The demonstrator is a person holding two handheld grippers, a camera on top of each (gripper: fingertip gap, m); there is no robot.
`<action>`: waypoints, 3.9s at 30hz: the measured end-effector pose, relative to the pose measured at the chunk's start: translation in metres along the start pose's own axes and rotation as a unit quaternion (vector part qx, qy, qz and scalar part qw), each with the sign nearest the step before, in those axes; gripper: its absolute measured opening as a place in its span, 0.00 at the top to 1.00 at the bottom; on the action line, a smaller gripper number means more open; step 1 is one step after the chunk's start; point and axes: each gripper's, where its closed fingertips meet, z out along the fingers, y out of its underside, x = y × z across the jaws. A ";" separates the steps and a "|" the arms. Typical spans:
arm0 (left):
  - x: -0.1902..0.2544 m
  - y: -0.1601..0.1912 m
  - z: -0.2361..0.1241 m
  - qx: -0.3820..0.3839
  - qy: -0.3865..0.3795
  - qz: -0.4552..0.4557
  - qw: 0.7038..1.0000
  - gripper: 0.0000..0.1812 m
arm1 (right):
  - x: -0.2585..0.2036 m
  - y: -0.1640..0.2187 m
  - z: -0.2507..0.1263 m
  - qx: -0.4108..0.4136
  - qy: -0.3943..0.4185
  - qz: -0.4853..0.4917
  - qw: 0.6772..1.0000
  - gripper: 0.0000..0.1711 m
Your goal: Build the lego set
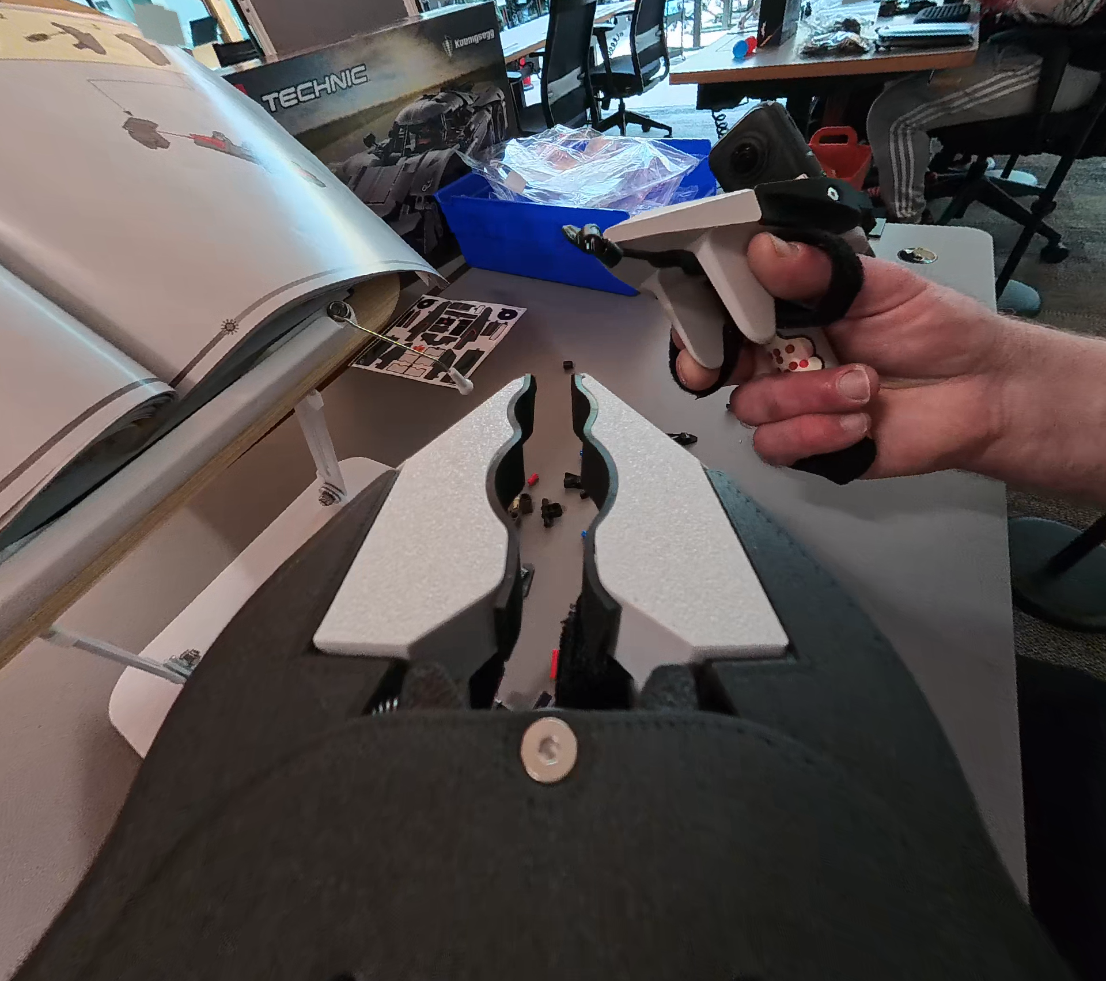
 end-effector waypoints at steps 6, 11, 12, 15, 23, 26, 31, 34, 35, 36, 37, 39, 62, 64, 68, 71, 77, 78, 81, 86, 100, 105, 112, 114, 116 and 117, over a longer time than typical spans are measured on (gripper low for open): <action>-0.003 -0.003 -0.002 0.011 -0.003 -0.012 1.000 0.95 | -0.001 0.003 0.003 -0.005 0.002 -0.017 1.000 1.00; -0.006 -0.009 -0.003 0.030 0.011 -0.048 0.998 0.95 | -0.003 0.010 0.007 -0.019 0.003 -0.043 0.999 1.00; -0.006 -0.010 -0.004 0.035 0.018 -0.061 0.997 0.95 | -0.004 0.012 0.008 -0.021 0.002 -0.047 0.999 1.00; -0.010 -0.016 -0.007 0.053 0.033 -0.095 0.993 0.96 | -0.007 0.016 0.010 -0.031 -0.001 -0.064 0.997 1.00; -0.016 -0.023 -0.013 0.083 0.068 -0.167 0.980 0.96 | -0.014 0.026 0.018 -0.046 -0.012 -0.087 0.995 1.00; -0.014 -0.023 -0.015 0.087 0.086 -0.188 0.974 0.96 | -0.015 0.029 0.020 -0.052 -0.010 -0.099 0.994 1.00; -0.010 -0.024 -0.018 0.090 0.112 -0.213 0.966 0.95 | -0.017 0.033 0.022 -0.059 -0.011 -0.109 0.992 1.00; -0.004 -0.026 -0.019 0.093 0.133 -0.224 0.961 0.95 | -0.017 0.036 0.022 -0.064 -0.009 -0.116 0.991 1.00; -0.003 -0.027 -0.019 0.095 0.141 -0.228 0.959 0.95 | -0.017 0.036 0.022 -0.065 -0.007 -0.120 0.991 1.00; -0.001 -0.028 -0.020 0.097 0.149 -0.233 0.956 0.94 | -0.017 0.037 0.022 -0.066 -0.006 -0.123 0.990 1.00; -0.001 -0.029 -0.020 0.099 0.152 -0.237 0.954 0.94 | -0.018 0.037 0.022 -0.067 -0.006 -0.126 0.990 1.00; 0.001 -0.030 -0.019 0.098 0.158 -0.239 0.953 0.94 | -0.018 0.038 0.022 -0.070 -0.006 -0.130 0.989 1.00; 0.014 -0.037 -0.021 0.105 0.193 -0.242 0.945 1.00 | -0.025 0.038 0.021 -0.062 -0.014 -0.130 0.990 0.96; 0.013 -0.037 -0.022 0.106 0.190 -0.240 0.946 1.00 | -0.023 0.037 0.020 -0.061 -0.006 -0.135 0.989 0.94; 0.010 -0.037 -0.026 0.103 0.186 -0.238 0.948 1.00 | -0.023 0.037 0.018 -0.063 0.005 -0.147 0.987 0.90; 0.009 -0.034 -0.029 0.098 0.182 -0.238 0.949 1.00 | -0.022 0.040 0.015 -0.075 0.015 -0.170 0.982 0.89; 0.003 -0.024 -0.034 0.091 0.174 -0.249 0.948 1.00 | -0.020 0.046 0.008 -0.107 0.039 -0.231 0.966 0.89; 0.003 -0.023 -0.034 0.089 0.174 -0.251 0.948 1.00 | -0.019 0.047 0.006 -0.110 0.043 -0.237 0.964 0.89; 0.001 -0.019 -0.035 0.086 0.171 -0.253 0.948 1.00 | -0.016 0.048 0.002 -0.117 0.050 -0.243 0.962 0.90; -0.001 -0.013 -0.036 0.083 0.169 -0.260 0.947 1.00 | -0.011 0.050 -0.005 -0.124 0.064 -0.257 0.956 0.90; -0.003 0.008 -0.046 0.070 0.162 -0.277 0.944 1.00 | 0.004 0.064 -0.007 -0.164 0.096 -0.326 0.926 0.90; -0.005 0.018 -0.054 0.068 0.156 -0.286 0.943 1.00 | 0.005 0.070 -0.006 -0.175 0.100 -0.335 0.921 0.91; -0.005 0.023 -0.061 0.072 0.156 -0.292 0.941 1.00 | 0.004 0.077 0.000 -0.182 0.101 -0.337 0.918 0.91; -0.006 0.023 -0.062 0.075 0.156 -0.294 0.940 1.00 | 0.004 0.078 0.002 -0.184 0.102 -0.340 0.917 0.91; -0.007 0.024 -0.063 0.077 0.156 -0.296 0.939 1.00 | 0.004 0.079 0.003 -0.186 0.102 -0.343 0.915 0.91; -0.006 0.025 -0.062 0.075 0.156 -0.296 0.939 1.00 | 0.004 0.080 0.003 -0.187 0.103 -0.344 0.914 0.91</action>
